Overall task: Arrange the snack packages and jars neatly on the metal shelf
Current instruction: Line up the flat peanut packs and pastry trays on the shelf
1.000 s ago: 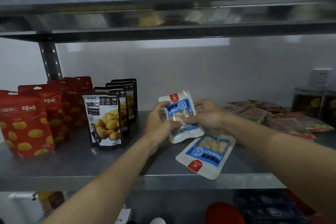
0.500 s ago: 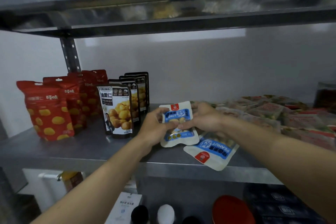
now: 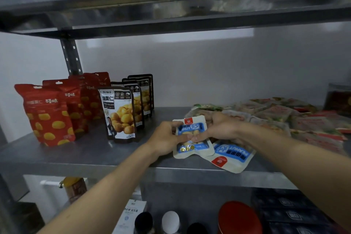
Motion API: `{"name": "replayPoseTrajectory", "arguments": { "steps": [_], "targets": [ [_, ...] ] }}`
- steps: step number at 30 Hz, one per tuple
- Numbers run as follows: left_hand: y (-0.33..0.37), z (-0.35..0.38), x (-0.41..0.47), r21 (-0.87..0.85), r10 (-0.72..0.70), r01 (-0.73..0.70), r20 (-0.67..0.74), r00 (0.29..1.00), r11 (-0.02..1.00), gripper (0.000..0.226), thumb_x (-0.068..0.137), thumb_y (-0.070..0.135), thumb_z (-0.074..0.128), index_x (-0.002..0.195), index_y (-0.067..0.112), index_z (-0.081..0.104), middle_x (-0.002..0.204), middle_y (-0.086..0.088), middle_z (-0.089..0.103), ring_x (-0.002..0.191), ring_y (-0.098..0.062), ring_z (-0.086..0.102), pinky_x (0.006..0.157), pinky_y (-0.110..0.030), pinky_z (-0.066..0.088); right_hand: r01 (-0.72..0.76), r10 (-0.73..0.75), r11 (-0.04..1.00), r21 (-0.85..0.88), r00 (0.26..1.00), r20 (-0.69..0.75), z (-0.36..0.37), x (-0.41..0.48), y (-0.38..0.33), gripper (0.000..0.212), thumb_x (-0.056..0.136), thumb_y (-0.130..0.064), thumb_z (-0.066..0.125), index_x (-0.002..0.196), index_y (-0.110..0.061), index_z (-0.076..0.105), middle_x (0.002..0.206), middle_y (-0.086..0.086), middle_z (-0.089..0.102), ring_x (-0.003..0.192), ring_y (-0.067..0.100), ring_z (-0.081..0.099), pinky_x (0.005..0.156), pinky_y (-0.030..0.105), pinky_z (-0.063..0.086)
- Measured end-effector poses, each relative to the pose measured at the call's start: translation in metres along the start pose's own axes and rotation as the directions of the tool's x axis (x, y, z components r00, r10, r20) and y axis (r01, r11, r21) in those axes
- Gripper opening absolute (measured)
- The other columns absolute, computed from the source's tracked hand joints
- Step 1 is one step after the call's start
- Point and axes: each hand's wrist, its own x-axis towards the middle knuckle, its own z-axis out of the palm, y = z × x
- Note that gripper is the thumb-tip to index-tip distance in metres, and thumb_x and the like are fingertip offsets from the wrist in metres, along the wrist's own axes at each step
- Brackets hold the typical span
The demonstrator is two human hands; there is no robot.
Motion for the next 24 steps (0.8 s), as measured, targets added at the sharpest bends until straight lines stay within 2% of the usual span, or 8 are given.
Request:
{"name": "replayPoseTrajectory", "arguments": {
  "steps": [2, 6, 10, 15, 17, 19, 21, 24],
  "targets": [
    [0.001, 0.000, 0.001, 0.016, -0.005, 0.005, 0.005, 1.000, 1.000, 0.063, 0.083, 0.023, 0.073, 0.140, 0.014, 0.047, 0.114, 0.004, 0.062, 0.087, 0.000, 0.061, 0.071, -0.012, 0.052, -0.010, 0.010, 1.000, 0.006, 1.000, -0.010, -0.001, -0.001, 0.000, 0.037, 0.067, -0.016, 0.087, 0.097, -0.021, 0.067, 0.093, -0.003, 0.075, 0.088, 0.015, 0.071, 0.076, 0.024, 0.054],
    [0.004, -0.001, 0.000, 0.027, -0.022, 0.022, 0.018, 1.000, 0.999, 0.059, 0.084, 0.024, 0.072, 0.138, 0.015, 0.050, 0.097, 0.012, 0.059, 0.080, 0.004, 0.060, 0.060, -0.006, 0.048, -0.057, 0.056, 0.998, -0.034, 0.998, -0.021, -0.004, 0.000, -0.001, 0.036, 0.064, -0.023, 0.088, 0.090, -0.022, 0.064, 0.094, -0.003, 0.072, 0.089, 0.013, 0.067, 0.069, 0.022, 0.049],
    [0.005, -0.004, -0.001, 0.049, -0.032, 0.032, 0.012, 0.999, 0.998, 0.057, 0.084, 0.025, 0.072, 0.136, 0.014, 0.052, 0.093, 0.014, 0.059, 0.076, 0.006, 0.059, 0.059, -0.006, 0.048, -0.132, 0.121, 0.986, -0.106, 0.988, -0.097, -0.006, 0.005, -0.003, 0.048, 0.056, -0.036, 0.091, 0.079, -0.024, 0.051, 0.089, -0.007, 0.058, 0.091, 0.015, 0.053, 0.080, 0.028, 0.043],
    [0.006, -0.004, 0.000, 0.092, -0.019, 0.017, 0.019, 1.000, 0.996, 0.058, 0.083, 0.029, 0.072, 0.136, 0.016, 0.051, 0.114, 0.007, 0.062, 0.078, 0.007, 0.056, 0.060, -0.008, 0.047, -0.231, 0.208, 0.952, -0.202, 0.970, -0.127, -0.011, 0.008, -0.004, 0.072, 0.041, -0.052, 0.091, 0.095, -0.018, 0.058, 0.102, -0.001, 0.063, 0.090, 0.017, 0.059, 0.076, 0.031, 0.047],
    [0.006, -0.003, 0.002, 0.092, -0.021, 0.018, 0.024, 0.999, 0.996, 0.057, 0.083, 0.029, 0.072, 0.135, 0.016, 0.053, 0.114, 0.009, 0.062, 0.078, 0.008, 0.056, 0.062, -0.009, 0.047, -0.254, 0.224, 0.941, -0.222, 0.963, -0.151, -0.014, 0.009, -0.002, 0.089, 0.038, -0.055, 0.090, 0.109, -0.013, 0.057, 0.111, 0.002, 0.062, 0.097, 0.020, 0.059, 0.081, 0.033, 0.049],
    [0.007, -0.003, 0.003, 0.096, -0.025, 0.022, 0.026, 0.999, 0.995, 0.056, 0.083, 0.027, 0.072, 0.135, 0.016, 0.053, 0.103, 0.014, 0.062, 0.076, 0.008, 0.056, 0.060, -0.006, 0.046, -0.259, 0.217, 0.941, -0.216, 0.955, -0.200, -0.017, 0.010, 0.002, 0.101, 0.035, -0.055, 0.092, 0.118, -0.010, 0.056, 0.118, 0.003, 0.061, 0.105, 0.023, 0.057, 0.090, 0.034, 0.049],
    [0.006, -0.002, 0.004, 0.106, -0.030, 0.027, 0.026, 0.999, 0.994, 0.055, 0.084, 0.027, 0.072, 0.135, 0.016, 0.053, 0.095, 0.015, 0.058, 0.072, 0.009, 0.055, 0.055, -0.003, 0.044, -0.258, 0.213, 0.945, -0.199, 0.951, -0.222, -0.019, 0.011, 0.005, 0.108, 0.032, -0.055, 0.093, 0.122, -0.009, 0.056, 0.123, 0.005, 0.060, 0.109, 0.025, 0.057, 0.095, 0.038, 0.049],
    [0.005, -0.002, 0.006, 0.124, -0.033, 0.028, 0.033, 0.999, 0.992, 0.059, 0.084, 0.029, 0.071, 0.138, 0.018, 0.050, 0.100, 0.013, 0.054, 0.073, 0.009, 0.053, 0.055, -0.004, 0.045, -0.255, 0.213, 0.945, -0.205, 0.954, -0.209, -0.021, 0.010, 0.009, 0.109, 0.034, -0.055, 0.092, 0.125, -0.010, 0.053, 0.127, 0.006, 0.058, 0.114, 0.026, 0.055, 0.097, 0.038, 0.048]
  ]
}}
